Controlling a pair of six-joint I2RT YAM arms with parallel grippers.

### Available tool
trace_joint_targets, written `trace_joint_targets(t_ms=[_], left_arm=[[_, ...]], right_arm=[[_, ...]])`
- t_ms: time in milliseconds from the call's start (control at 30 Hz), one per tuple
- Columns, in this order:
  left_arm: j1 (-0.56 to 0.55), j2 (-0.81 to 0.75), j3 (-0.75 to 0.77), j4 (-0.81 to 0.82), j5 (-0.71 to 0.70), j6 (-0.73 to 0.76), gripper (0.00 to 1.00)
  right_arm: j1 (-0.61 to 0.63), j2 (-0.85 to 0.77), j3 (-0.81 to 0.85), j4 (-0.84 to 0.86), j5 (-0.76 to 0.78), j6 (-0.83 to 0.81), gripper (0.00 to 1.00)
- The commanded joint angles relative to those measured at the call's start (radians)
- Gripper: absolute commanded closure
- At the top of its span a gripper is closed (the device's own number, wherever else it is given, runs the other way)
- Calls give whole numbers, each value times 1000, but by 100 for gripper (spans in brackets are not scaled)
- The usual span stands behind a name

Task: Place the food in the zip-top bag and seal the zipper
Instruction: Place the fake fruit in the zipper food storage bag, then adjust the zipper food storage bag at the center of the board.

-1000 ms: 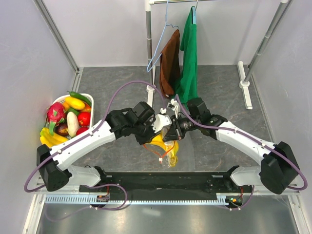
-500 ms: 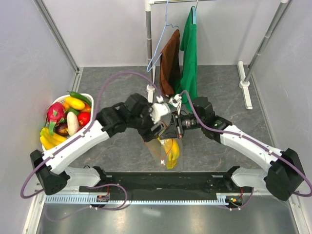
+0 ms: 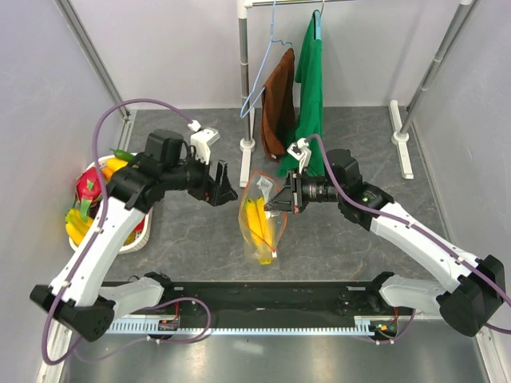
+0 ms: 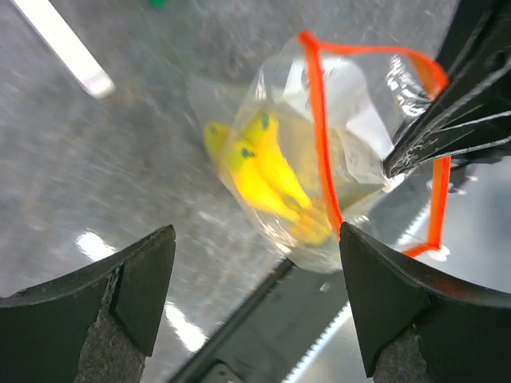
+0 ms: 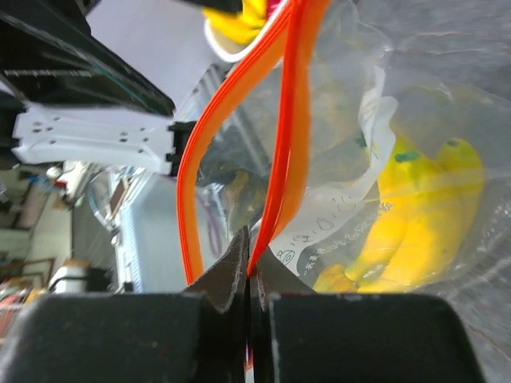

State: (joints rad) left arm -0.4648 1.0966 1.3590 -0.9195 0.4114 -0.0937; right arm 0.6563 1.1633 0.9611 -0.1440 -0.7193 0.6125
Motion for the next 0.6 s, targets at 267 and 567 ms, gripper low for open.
trace_joint_targets(t_ms=[267,567], left_arm=[[5,94,-101,77,167,-161,8],[-87,212,-74,149,156,-181,15]], right_arm=[[-4,-30,24,-144,220,-68,100],[-4,15,44,-120,215,-46,100]])
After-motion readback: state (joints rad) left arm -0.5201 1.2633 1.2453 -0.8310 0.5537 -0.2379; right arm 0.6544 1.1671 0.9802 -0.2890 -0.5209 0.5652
